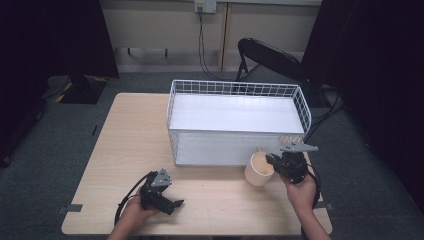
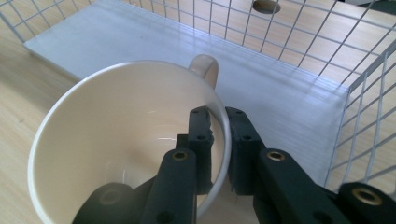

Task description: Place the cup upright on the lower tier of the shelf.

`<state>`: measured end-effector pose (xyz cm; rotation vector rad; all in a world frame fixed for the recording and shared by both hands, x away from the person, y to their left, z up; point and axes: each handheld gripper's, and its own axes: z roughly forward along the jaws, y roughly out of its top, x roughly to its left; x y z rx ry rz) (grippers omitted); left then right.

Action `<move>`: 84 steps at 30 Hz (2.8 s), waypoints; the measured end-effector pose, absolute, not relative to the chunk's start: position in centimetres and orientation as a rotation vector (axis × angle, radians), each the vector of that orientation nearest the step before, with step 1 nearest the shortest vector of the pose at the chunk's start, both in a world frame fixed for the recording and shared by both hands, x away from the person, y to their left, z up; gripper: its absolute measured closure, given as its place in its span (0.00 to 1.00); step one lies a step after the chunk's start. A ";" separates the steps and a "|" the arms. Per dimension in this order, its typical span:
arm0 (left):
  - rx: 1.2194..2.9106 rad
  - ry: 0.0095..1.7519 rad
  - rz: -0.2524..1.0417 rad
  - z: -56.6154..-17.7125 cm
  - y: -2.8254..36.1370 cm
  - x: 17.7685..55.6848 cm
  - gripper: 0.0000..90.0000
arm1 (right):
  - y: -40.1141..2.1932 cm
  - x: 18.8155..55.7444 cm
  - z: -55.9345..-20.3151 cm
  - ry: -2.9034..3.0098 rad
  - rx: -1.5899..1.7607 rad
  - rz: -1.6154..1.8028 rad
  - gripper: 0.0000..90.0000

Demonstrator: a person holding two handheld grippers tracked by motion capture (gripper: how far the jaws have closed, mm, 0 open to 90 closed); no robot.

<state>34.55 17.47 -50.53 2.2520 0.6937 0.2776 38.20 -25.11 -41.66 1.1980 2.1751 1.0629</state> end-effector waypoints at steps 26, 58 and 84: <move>2.252 0.695 0.278 -50.5 17.5 34.5 0.00 | -23.5 40.4 -41.6 2.114 1.227 1.029 0.91; 2.252 0.695 0.278 -50.5 17.5 34.5 0.00 | -22.7 41.7 -41.8 2.021 1.206 1.012 0.91; 2.252 0.695 0.278 -50.5 17.5 34.5 0.00 | -22.9 42.4 -42.8 1.949 1.254 1.018 0.91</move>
